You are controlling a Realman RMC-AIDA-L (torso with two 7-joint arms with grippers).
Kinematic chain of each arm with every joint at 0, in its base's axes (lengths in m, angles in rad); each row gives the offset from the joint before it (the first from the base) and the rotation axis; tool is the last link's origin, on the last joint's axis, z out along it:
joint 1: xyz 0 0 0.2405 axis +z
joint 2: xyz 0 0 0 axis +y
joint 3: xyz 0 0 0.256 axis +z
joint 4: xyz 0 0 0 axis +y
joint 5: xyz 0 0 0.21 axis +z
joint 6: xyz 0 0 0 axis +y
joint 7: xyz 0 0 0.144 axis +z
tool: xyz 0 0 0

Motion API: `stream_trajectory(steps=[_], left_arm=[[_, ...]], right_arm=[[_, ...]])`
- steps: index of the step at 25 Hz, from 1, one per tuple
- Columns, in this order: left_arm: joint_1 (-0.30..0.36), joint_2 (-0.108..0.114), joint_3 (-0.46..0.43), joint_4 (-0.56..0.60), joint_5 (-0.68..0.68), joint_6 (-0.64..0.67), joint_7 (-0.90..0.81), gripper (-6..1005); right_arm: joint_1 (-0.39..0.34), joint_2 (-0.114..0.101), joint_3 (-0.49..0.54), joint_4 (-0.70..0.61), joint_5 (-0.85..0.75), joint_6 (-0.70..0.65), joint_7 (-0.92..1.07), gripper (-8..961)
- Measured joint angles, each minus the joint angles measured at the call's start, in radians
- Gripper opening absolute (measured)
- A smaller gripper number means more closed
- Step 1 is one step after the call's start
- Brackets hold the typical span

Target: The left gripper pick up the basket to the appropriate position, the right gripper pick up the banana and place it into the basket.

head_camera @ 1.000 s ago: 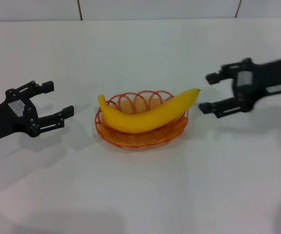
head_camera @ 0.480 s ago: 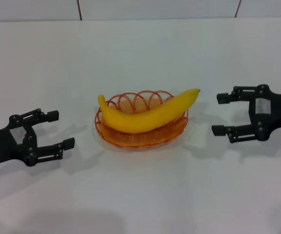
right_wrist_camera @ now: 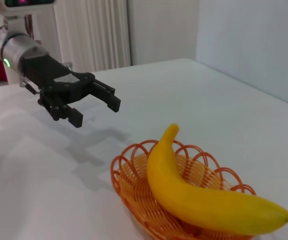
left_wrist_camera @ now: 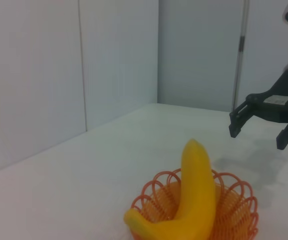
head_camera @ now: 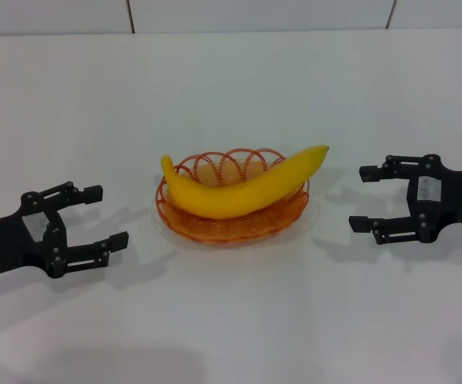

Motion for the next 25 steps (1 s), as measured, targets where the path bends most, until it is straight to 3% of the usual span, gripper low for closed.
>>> stream_trajectory(steps=[25], left_arm=[[-0.003,-0.003,-0.002,0.0,0.002,-0.002,0.001,860]], right_arm=[[0.003,-0.001,0.002,0.003,0.01,-0.008,-0.003,831]])
